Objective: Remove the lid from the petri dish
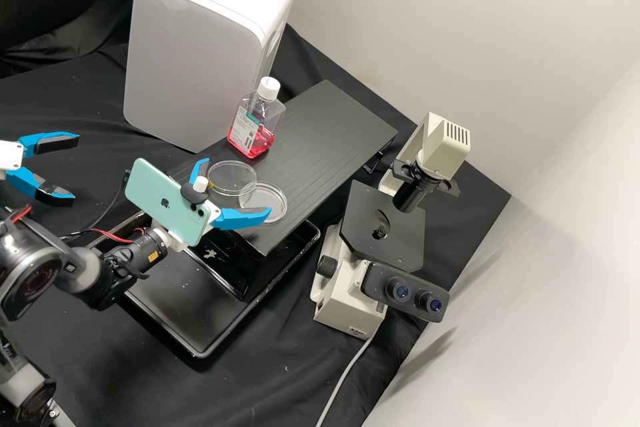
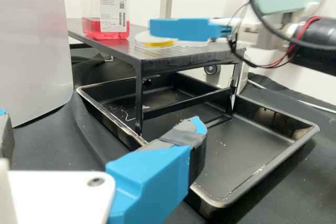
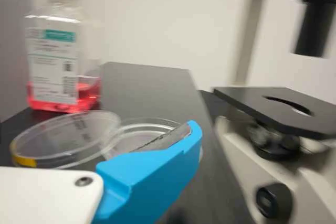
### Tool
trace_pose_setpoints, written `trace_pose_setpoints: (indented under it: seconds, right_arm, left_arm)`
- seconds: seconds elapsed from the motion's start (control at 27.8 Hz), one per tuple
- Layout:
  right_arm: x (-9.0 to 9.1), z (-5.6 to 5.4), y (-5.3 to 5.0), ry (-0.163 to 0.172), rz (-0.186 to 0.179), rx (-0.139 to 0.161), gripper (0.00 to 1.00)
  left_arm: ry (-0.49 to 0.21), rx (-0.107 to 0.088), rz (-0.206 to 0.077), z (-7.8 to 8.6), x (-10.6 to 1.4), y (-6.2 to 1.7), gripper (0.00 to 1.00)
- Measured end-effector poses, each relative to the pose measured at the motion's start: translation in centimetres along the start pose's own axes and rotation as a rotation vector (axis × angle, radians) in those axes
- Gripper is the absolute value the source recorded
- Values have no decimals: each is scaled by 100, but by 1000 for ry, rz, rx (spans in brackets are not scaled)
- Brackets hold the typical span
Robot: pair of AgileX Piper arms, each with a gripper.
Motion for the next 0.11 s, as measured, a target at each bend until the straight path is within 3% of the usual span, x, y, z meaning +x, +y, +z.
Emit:
trace_pose_setpoints:
  seconds: [0.11]
  right_arm:
    - [-126, 30, 63, -25, 33, 42, 100]
  left_arm:
    - [0, 0, 0, 0, 0, 0, 100]
